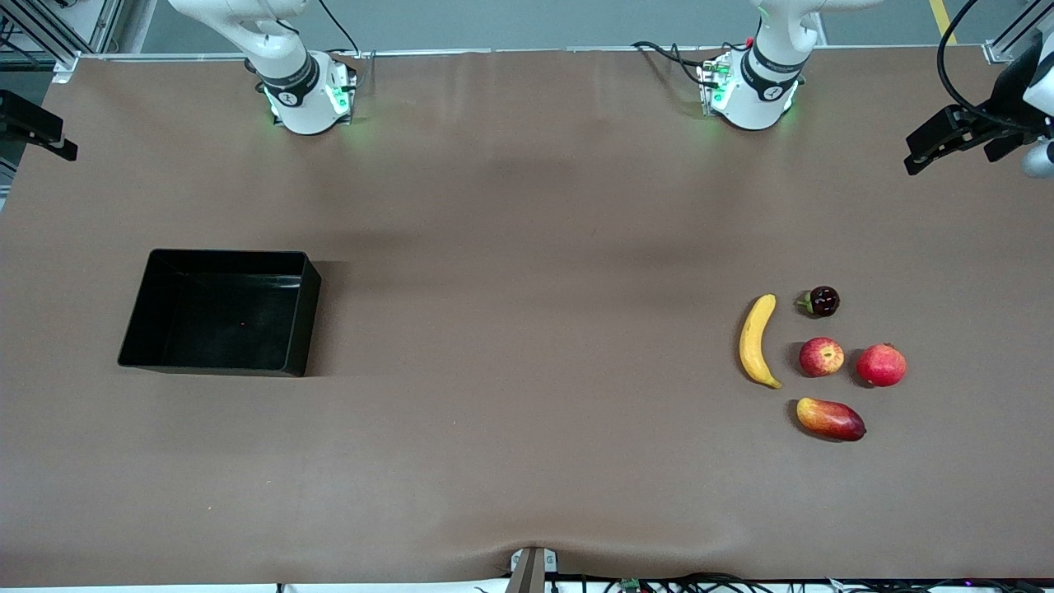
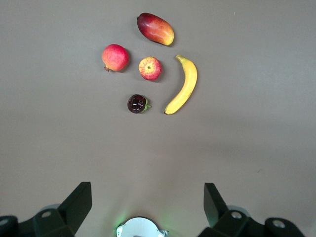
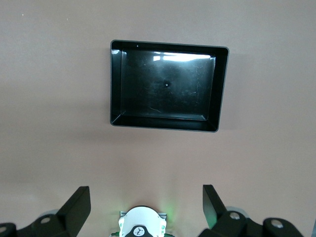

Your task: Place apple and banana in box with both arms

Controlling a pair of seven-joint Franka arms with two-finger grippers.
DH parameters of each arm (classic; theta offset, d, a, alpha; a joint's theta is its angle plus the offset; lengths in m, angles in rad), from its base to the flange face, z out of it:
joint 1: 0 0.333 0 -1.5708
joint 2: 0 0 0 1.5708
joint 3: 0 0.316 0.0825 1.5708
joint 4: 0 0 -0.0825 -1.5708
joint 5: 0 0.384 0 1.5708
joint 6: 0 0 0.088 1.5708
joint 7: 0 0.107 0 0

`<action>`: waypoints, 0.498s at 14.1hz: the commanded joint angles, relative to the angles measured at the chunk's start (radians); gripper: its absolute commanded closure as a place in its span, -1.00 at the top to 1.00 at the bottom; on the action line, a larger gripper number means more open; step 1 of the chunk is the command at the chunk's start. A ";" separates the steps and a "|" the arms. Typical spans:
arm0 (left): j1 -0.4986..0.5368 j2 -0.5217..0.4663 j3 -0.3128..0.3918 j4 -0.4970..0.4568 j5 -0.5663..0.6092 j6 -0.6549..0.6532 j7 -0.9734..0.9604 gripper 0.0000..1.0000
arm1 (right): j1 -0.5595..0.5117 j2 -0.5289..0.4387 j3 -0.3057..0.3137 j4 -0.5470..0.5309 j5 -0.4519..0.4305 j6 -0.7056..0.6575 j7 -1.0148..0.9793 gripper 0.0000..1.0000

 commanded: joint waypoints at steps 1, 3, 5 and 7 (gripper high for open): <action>0.005 0.004 -0.001 0.016 -0.002 -0.007 0.007 1.00 | 0.005 -0.007 -0.004 -0.002 -0.005 0.004 -0.001 1.00; 0.006 0.005 0.002 0.019 -0.003 -0.007 0.006 1.00 | 0.003 -0.007 -0.004 -0.002 -0.003 0.004 -0.001 1.00; 0.006 0.025 0.004 0.042 -0.002 -0.007 0.004 1.00 | 0.005 -0.006 -0.004 -0.002 -0.005 0.004 0.001 1.00; 0.012 0.037 0.008 0.050 -0.003 -0.007 0.004 1.00 | -0.003 0.014 -0.006 -0.002 -0.006 0.005 0.001 1.00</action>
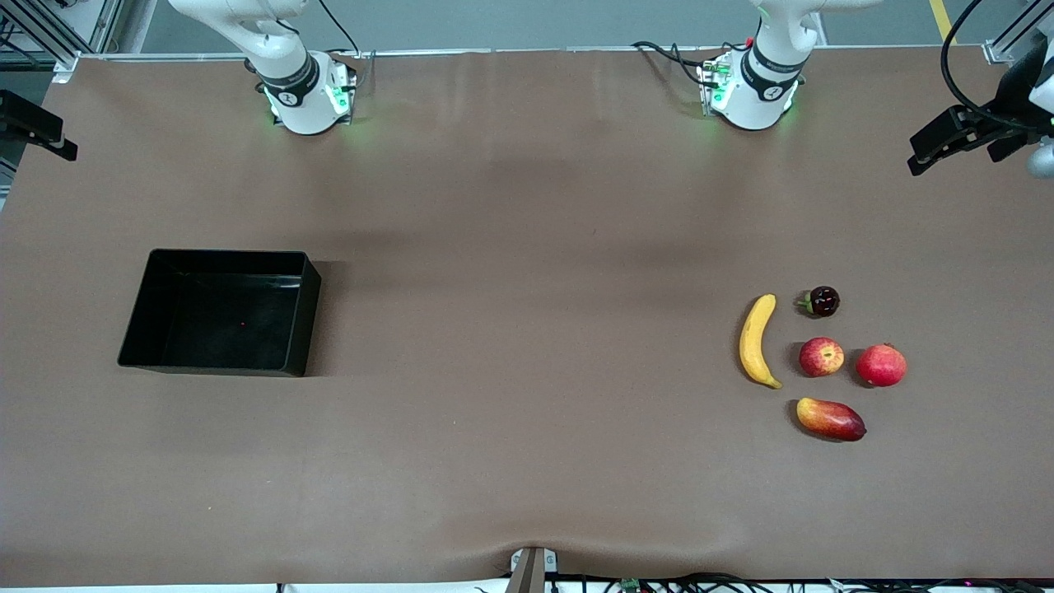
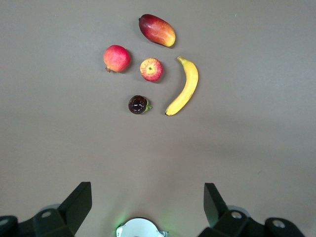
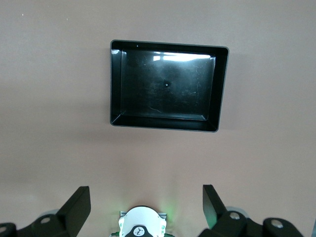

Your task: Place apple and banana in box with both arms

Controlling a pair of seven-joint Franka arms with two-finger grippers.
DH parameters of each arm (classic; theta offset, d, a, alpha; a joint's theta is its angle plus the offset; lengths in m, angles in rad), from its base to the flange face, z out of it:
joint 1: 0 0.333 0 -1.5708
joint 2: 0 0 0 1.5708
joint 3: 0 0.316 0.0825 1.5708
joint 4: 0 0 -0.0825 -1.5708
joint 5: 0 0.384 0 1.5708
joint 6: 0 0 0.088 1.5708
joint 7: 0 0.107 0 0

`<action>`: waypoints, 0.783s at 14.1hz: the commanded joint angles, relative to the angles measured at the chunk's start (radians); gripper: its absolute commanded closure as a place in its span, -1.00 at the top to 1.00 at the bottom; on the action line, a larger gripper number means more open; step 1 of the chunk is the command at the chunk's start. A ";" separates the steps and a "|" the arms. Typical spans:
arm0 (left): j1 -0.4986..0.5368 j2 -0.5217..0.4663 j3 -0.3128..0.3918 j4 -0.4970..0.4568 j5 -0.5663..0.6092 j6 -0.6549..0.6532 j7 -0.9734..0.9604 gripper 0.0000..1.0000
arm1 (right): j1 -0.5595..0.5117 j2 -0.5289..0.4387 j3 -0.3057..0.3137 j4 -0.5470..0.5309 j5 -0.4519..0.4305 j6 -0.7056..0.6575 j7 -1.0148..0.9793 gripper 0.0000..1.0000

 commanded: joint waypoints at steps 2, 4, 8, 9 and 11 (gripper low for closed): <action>0.020 0.067 0.005 0.023 -0.002 -0.004 -0.008 1.00 | -0.004 0.016 -0.006 -0.002 -0.008 0.004 -0.001 1.00; 0.024 0.132 0.006 0.014 0.000 0.046 -0.023 1.00 | -0.007 0.071 -0.007 -0.002 -0.037 -0.007 0.001 1.00; 0.069 0.172 0.006 -0.145 0.000 0.292 -0.022 1.00 | -0.085 0.180 -0.006 -0.004 -0.098 -0.019 -0.004 1.00; 0.069 0.184 0.006 -0.197 0.000 0.368 -0.023 1.00 | -0.104 0.235 -0.006 -0.002 -0.094 -0.019 -0.004 1.00; 0.078 0.210 0.006 -0.294 0.000 0.509 -0.023 1.00 | -0.136 0.299 -0.004 -0.002 -0.089 -0.001 -0.010 1.00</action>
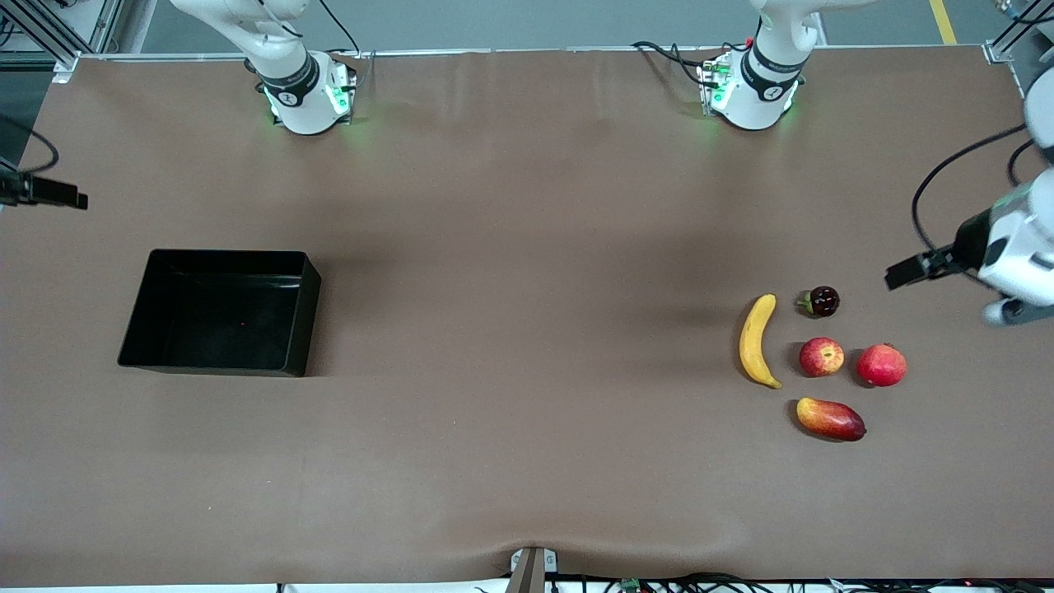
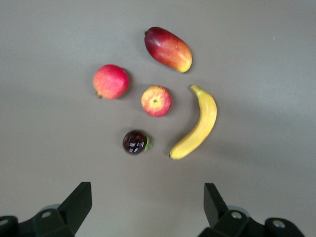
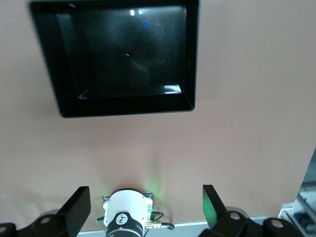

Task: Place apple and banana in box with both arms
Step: 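Reach the left gripper down over the red-yellow apple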

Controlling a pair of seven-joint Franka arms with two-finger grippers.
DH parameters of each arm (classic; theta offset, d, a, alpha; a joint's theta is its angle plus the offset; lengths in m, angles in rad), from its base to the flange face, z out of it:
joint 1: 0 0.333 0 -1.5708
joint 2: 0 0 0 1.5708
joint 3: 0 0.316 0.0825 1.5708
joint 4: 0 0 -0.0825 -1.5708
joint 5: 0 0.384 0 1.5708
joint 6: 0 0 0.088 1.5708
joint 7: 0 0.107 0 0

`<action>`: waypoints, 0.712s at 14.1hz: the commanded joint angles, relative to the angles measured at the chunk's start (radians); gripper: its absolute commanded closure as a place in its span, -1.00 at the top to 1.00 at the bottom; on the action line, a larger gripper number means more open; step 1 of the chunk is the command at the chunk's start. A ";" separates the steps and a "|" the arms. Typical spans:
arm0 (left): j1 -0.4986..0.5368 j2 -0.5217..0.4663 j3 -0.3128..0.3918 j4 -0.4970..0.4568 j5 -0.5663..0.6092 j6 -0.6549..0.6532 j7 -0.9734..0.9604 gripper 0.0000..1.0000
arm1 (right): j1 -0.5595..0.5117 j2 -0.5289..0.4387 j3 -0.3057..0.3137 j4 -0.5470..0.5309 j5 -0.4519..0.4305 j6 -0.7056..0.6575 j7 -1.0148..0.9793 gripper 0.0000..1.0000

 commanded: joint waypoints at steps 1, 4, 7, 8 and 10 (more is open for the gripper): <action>0.020 0.011 -0.002 -0.147 0.000 0.185 -0.012 1.00 | -0.034 0.099 0.013 0.020 -0.008 0.023 -0.016 1.00; 0.046 0.135 -0.002 -0.192 0.000 0.356 -0.010 1.00 | -0.056 0.176 0.013 -0.025 -0.010 0.203 -0.021 1.00; 0.047 0.225 -0.002 -0.190 0.000 0.456 -0.010 1.00 | -0.121 0.256 0.013 -0.078 -0.007 0.397 -0.156 1.00; 0.046 0.251 -0.002 -0.190 0.000 0.486 -0.008 1.00 | -0.151 0.280 0.016 -0.103 0.006 0.476 -0.197 1.00; 0.049 0.307 -0.002 -0.189 0.000 0.566 -0.007 1.00 | -0.153 0.303 0.016 -0.158 0.029 0.598 -0.205 1.00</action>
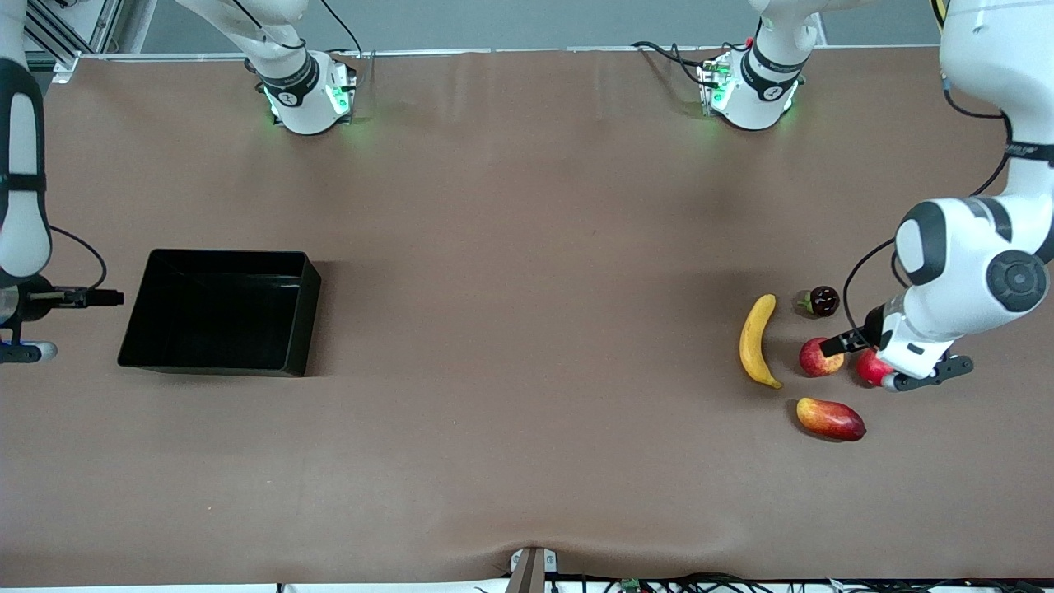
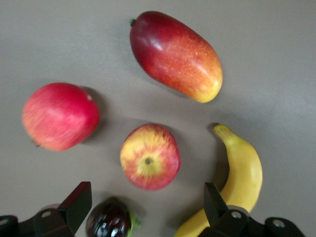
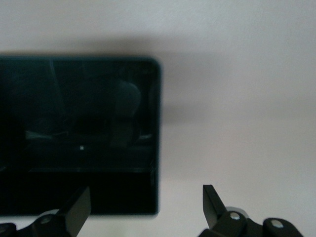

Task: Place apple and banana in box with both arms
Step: 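Reach the left gripper down over the red-yellow apple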

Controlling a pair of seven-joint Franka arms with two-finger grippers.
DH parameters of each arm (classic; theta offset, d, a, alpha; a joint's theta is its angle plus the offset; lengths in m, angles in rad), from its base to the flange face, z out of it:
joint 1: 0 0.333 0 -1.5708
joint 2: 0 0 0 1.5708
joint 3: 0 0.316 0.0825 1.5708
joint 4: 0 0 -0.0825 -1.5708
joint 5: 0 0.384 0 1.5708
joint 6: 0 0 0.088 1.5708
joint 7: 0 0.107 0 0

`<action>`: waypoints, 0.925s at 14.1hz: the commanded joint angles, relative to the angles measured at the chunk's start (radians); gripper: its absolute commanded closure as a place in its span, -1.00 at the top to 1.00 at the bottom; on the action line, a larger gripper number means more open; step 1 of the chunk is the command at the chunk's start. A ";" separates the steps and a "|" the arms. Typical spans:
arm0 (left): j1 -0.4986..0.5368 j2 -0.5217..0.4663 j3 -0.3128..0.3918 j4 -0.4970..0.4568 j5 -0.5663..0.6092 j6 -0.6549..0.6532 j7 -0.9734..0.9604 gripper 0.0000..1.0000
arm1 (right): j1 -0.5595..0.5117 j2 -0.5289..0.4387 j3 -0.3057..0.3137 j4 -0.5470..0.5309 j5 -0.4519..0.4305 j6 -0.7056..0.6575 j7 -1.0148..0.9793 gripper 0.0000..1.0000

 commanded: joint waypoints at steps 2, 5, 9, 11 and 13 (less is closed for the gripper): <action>0.009 0.085 -0.002 0.017 0.000 0.103 -0.004 1.00 | -0.024 0.020 0.017 -0.106 0.017 0.177 -0.027 1.00; 0.008 0.122 -0.001 0.012 0.001 0.107 0.001 1.00 | -0.032 0.023 0.019 -0.229 0.056 0.294 -0.030 0.22; 0.009 0.137 -0.001 0.014 0.007 0.097 -0.009 -0.51 | -0.046 0.025 0.019 -0.231 0.056 0.291 -0.088 -1.00; 0.012 0.125 0.001 0.012 0.007 0.081 -0.009 -1.00 | -0.044 0.022 0.019 -0.231 0.057 0.288 -0.090 -1.00; 0.009 0.058 0.003 0.031 0.009 -0.053 -0.007 -1.00 | -0.043 0.020 0.019 -0.226 0.057 0.274 -0.088 -1.00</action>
